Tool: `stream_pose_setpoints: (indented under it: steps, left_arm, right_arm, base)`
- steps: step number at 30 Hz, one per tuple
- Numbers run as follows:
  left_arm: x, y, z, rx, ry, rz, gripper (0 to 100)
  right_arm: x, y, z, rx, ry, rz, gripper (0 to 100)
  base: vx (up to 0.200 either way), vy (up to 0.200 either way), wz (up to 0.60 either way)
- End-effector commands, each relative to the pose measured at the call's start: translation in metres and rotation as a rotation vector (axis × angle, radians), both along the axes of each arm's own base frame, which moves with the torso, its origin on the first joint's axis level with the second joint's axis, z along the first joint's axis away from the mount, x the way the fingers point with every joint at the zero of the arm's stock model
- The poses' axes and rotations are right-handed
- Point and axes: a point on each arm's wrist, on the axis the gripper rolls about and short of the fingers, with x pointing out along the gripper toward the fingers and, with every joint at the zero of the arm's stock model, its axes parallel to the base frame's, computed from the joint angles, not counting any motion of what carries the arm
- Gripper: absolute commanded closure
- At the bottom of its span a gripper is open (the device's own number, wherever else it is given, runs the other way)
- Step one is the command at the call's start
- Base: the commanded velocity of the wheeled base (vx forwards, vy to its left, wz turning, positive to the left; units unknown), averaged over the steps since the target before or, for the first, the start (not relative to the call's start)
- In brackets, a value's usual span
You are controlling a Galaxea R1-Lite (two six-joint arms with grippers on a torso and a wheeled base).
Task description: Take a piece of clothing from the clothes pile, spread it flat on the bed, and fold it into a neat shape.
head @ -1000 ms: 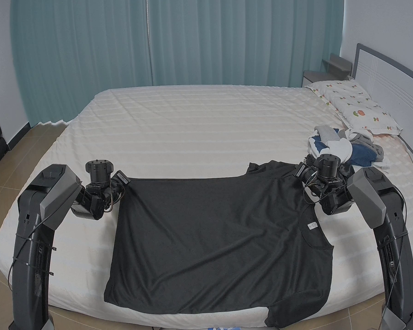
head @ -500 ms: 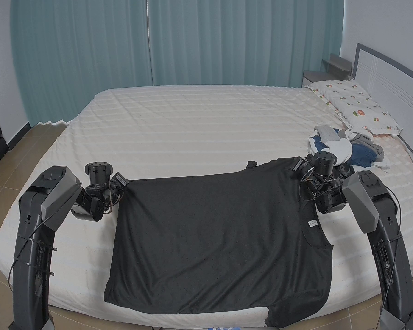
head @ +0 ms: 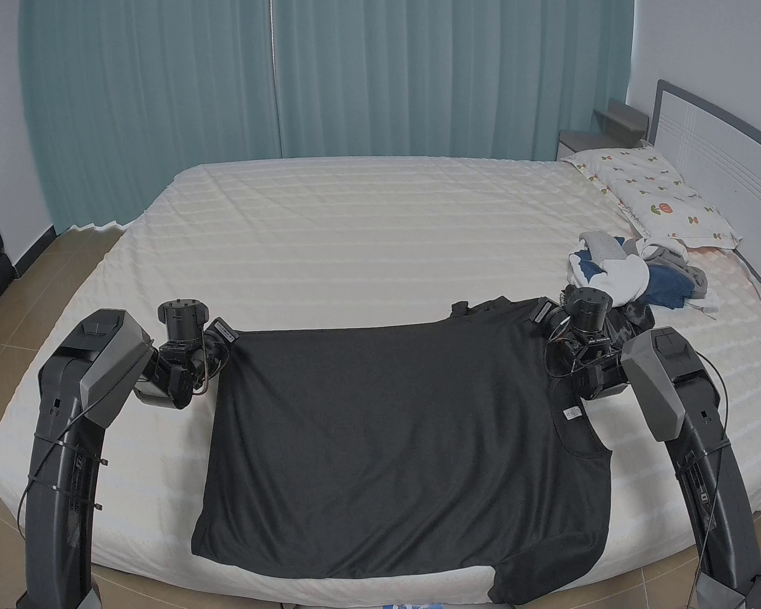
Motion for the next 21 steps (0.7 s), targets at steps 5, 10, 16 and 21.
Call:
stream_pose_setpoints:
  steps: [5, 10, 16, 21]
  left_arm:
    - [0.000, -0.001, -0.004, 0.000, 0.006, -0.001, 100]
    - [0.000, -0.002, -0.004, 0.000, 0.010, -0.004, 100]
    - [-0.001, -0.003, -0.002, -0.002, 0.005, -0.006, 0]
    - [-0.001, -0.002, -0.002, -0.005, 0.008, -0.004, 0]
  right_arm:
    - [0.000, 0.002, -0.011, -0.002, 0.019, 0.002, 100]
    - [-0.001, 0.002, -0.017, -0.005, 0.036, 0.003, 0]
    - [-0.001, 0.001, -0.007, -0.005, 0.016, 0.000, 0]
    - [-0.009, -0.011, 0.012, -0.004, 0.016, -0.017, 0]
  base:
    - [0.000, 0.000, 0.00]
    - [0.000, 0.000, 0.00]
    - [0.000, 0.000, 0.00]
    - [0.000, 0.000, 0.00]
